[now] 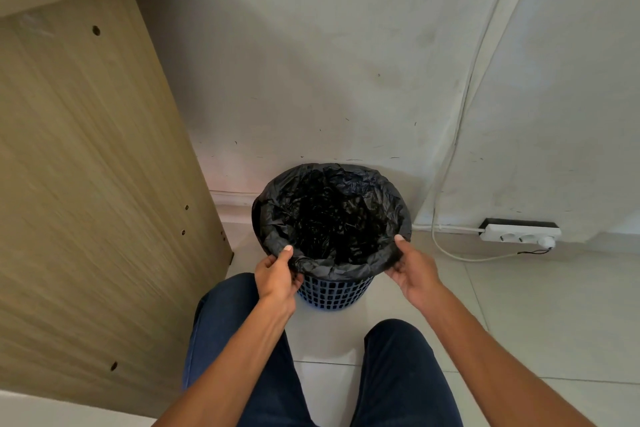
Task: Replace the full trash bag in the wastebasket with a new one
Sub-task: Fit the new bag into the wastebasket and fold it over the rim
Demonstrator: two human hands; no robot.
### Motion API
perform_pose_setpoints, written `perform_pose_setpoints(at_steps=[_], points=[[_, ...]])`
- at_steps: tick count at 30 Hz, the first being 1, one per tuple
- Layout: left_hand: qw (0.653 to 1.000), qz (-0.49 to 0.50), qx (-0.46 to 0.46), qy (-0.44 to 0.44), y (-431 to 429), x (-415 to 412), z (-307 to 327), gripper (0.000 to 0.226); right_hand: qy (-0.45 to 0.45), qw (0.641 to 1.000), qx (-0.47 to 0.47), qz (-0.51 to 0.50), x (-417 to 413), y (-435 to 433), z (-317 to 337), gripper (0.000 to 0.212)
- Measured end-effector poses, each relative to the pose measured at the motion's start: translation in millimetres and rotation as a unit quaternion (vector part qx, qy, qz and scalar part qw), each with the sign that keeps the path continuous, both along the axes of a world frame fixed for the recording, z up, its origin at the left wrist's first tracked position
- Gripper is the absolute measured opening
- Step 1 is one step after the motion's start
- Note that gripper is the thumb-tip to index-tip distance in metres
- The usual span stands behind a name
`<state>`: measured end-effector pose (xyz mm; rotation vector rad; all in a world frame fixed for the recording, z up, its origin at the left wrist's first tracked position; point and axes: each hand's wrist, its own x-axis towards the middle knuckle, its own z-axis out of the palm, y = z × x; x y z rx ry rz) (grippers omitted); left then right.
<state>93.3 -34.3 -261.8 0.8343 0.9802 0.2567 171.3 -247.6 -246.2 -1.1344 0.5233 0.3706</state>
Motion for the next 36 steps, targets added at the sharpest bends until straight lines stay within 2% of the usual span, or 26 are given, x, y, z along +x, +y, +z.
perform_pose_setpoints(at_steps=[3,4,7,12,13,18,27,33,36], points=[[1.000,0.014,0.002,-0.009,-12,-2,0,0.015,0.040,0.993,-0.096,-0.059,-36,19,-4,0.060],[1.000,0.015,0.005,-0.011,-17,-2,0,0.015,0.053,0.992,-0.094,-0.061,-49,29,-3,0.064],[1.000,0.007,0.001,-0.019,-31,-2,0,0.014,0.054,0.998,-0.026,-0.036,-65,59,-8,0.054],[0.999,-0.012,-0.027,-0.029,-39,-7,2,0.007,0.035,0.995,-0.004,-0.098,-49,61,-13,0.007],[0.999,-0.015,-0.026,-0.030,-38,-6,3,0.006,0.036,0.995,0.007,-0.095,-48,58,-12,0.003],[0.998,0.005,-0.024,-0.056,-28,0,2,0.007,0.020,0.996,0.036,-0.077,-49,48,-13,0.022],[0.997,0.037,-0.062,-0.027,-2,10,-7,0.020,0.024,0.998,0.037,-0.038,-37,31,-9,0.016],[0.994,0.045,-0.084,-0.049,-4,8,-7,0.012,0.006,0.999,0.032,0.006,-27,12,1,0.019],[0.995,0.035,-0.092,-0.030,-5,4,-5,0.008,0.003,0.999,0.026,0.024,-21,6,6,0.019]])
